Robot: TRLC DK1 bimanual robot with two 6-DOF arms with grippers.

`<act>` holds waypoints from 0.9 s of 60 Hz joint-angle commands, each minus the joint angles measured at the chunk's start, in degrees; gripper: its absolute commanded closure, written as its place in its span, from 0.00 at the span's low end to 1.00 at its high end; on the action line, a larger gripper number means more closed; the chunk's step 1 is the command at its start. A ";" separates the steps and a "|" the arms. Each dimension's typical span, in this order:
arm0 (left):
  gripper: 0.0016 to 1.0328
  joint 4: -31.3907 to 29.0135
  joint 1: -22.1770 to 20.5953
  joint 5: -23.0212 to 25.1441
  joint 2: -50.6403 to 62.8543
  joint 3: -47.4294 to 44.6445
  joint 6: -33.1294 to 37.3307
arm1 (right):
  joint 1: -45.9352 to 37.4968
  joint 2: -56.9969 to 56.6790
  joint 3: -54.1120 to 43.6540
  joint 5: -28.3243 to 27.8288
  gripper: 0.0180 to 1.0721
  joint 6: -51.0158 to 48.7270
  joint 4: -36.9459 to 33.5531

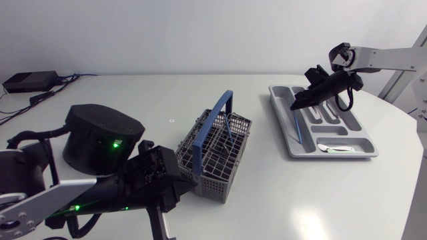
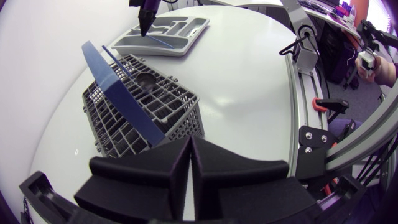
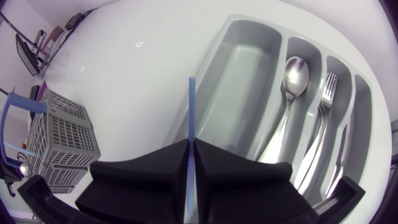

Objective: Unload the cutlery basket into the drawer organizer.

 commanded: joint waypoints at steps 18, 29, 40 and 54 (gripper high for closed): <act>0.92 -0.58 -0.01 -0.28 -0.17 0.49 -0.96 | -0.28 -4.30 -6.39 0.55 0.32 2.95 8.14; 0.92 -0.41 -0.10 -0.28 -0.26 0.41 -0.96 | 0.34 -18.97 -18.34 -1.21 0.17 1.90 15.35; 0.92 -0.23 -0.10 -0.28 -0.26 0.14 -1.04 | 0.43 -29.87 -27.66 -10.18 0.14 -2.14 17.98; 0.92 -0.23 -0.01 -0.19 -0.26 0.05 -1.04 | 3.59 -37.43 -37.77 -19.14 0.14 -11.55 17.81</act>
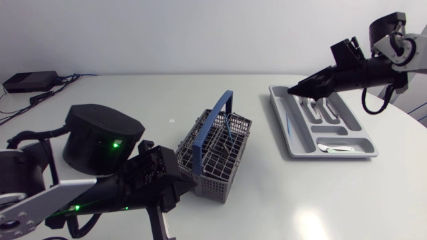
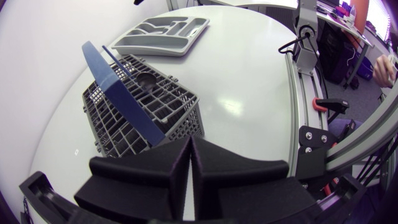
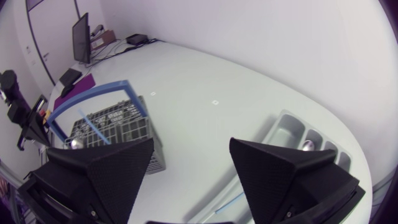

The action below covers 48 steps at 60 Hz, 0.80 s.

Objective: Unload the cutlery basket into the drawer organizer.

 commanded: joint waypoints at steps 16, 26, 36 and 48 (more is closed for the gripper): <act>0.92 0.54 -0.54 -0.19 -0.26 -0.03 -1.04 | 9.03 -7.08 -13.75 -4.29 0.15 -9.89 0.08; 0.92 0.63 -0.62 -0.19 -1.23 0.41 -0.96 | 15.18 -12.35 -20.96 -4.12 0.26 -11.56 1.31; 0.92 1.51 -1.50 -0.19 -1.58 0.93 -1.22 | 20.72 -16.13 -25.18 -3.59 0.73 -10.77 2.10; 0.93 2.30 -1.85 -0.28 -0.70 1.02 -1.40 | 27.49 -17.10 -27.46 -1.13 0.93 -7.52 5.36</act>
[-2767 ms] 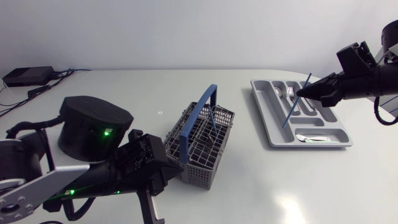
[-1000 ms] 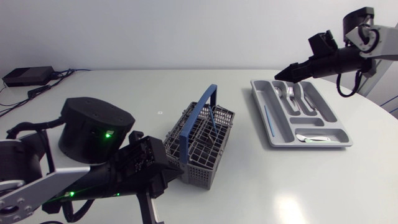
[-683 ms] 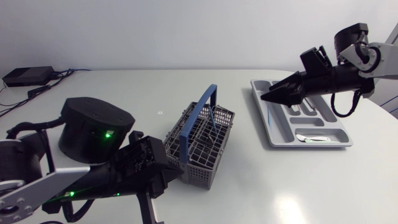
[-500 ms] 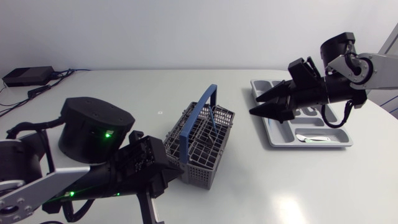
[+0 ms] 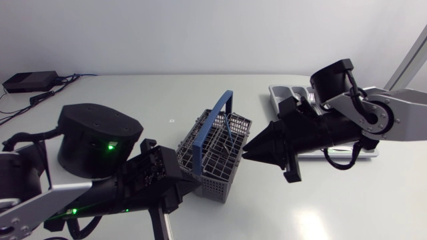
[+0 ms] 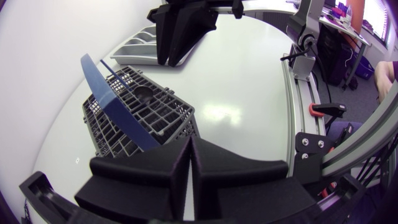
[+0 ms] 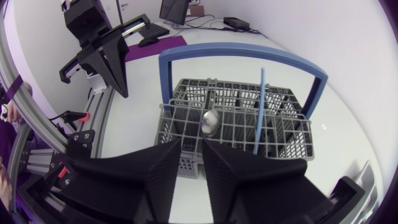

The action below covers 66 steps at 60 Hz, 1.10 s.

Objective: Unload the cutlery basket into the drawer organizer.

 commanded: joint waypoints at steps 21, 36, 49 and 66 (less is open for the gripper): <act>0.93 0.15 0.01 -0.26 -0.22 0.32 -1.37 | 11.67 5.73 -4.11 7.56 0.93 5.68 8.98; 0.93 0.15 -0.08 -0.26 -0.40 0.14 -1.46 | 14.65 6.79 -5.08 13.19 0.93 5.77 10.03; 0.93 0.15 0.09 -0.26 -0.57 0.32 -1.46 | 9.29 -4.46 -2.79 6.51 0.93 8.49 6.52; 0.93 0.50 0.09 -0.26 -0.40 0.32 -1.37 | -1.96 -2.44 -2.09 2.81 0.93 7.17 8.54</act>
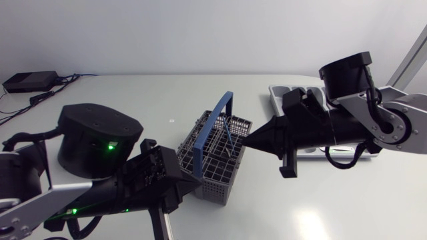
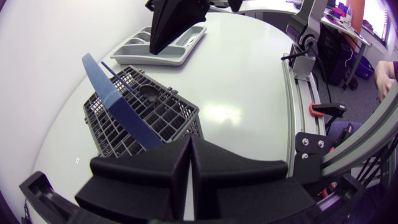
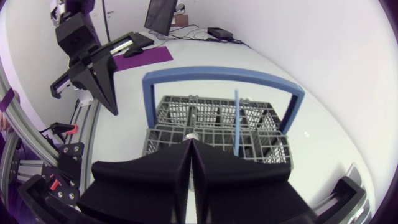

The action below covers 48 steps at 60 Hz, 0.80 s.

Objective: Unload the cutlery basket into the drawer organizer.

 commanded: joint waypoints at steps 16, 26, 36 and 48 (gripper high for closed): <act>0.93 0.70 0.01 -0.28 -0.04 0.49 -1.44 | -4.22 6.76 0.38 -0.81 0.84 0.09 5.26; 0.93 0.70 0.09 -0.28 -0.04 0.41 -1.44 | -3.08 7.90 0.03 0.50 0.77 1.06 8.87; 0.93 0.70 0.09 -0.28 -0.04 0.32 -1.44 | -2.28 9.14 0.29 1.56 0.72 1.32 10.45; 0.93 0.70 0.18 -0.28 -0.04 0.32 -1.44 | -0.53 9.22 0.12 3.93 0.70 1.24 12.03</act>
